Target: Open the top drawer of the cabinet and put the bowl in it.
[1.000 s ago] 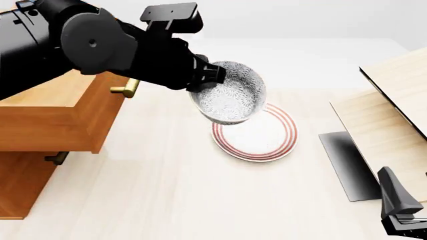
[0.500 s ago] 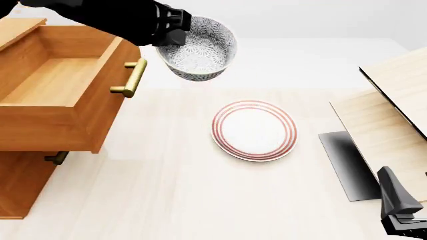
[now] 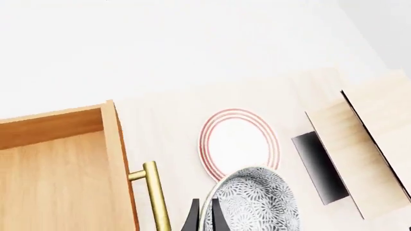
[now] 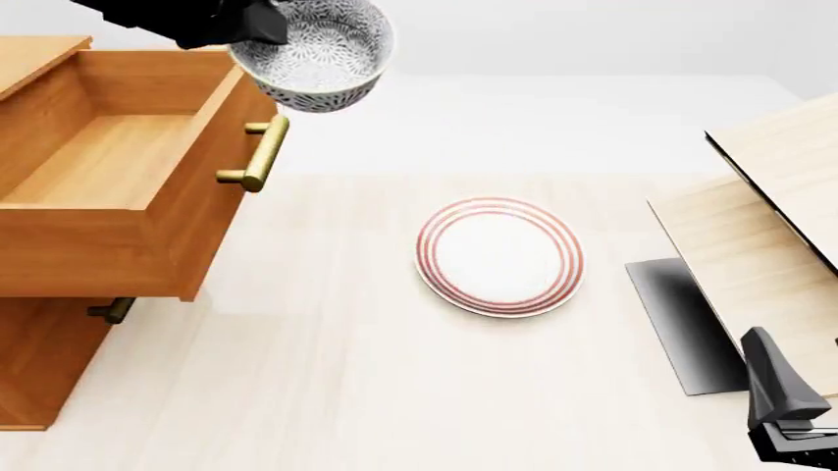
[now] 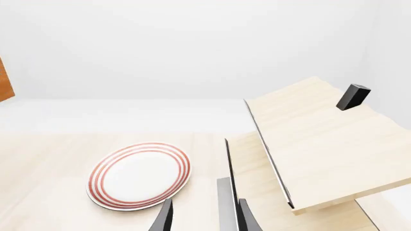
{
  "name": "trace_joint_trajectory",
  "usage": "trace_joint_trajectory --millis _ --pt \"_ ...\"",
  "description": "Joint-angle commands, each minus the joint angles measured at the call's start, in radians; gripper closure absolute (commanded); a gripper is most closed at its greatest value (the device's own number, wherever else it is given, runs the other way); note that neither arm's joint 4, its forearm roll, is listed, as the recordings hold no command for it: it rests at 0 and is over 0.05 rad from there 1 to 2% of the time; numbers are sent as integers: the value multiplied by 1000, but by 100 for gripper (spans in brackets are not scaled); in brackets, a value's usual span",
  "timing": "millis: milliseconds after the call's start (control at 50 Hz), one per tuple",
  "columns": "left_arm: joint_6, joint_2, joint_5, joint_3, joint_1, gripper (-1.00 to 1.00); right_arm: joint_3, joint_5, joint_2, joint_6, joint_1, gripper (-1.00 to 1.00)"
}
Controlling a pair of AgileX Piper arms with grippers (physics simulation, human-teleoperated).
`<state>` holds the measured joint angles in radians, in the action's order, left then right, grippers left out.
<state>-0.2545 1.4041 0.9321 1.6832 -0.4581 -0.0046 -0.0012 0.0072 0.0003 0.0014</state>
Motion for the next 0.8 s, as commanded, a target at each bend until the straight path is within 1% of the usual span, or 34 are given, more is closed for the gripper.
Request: trace_joint_trajectory --millis 20,220,600,800 --pt "-21 -55 -2 -31 69 100 0 0 -1 -1 0 -100" --pt "-49 -100 -8 -68 119 100 0 0 0 -1 0 -100" --pt "-74 -156 -13 -107 209 100 0 0 0 0 -1 -100" --pt "-97 -193 -20 -144 261 100 0 0 -1 -1 0 -100"
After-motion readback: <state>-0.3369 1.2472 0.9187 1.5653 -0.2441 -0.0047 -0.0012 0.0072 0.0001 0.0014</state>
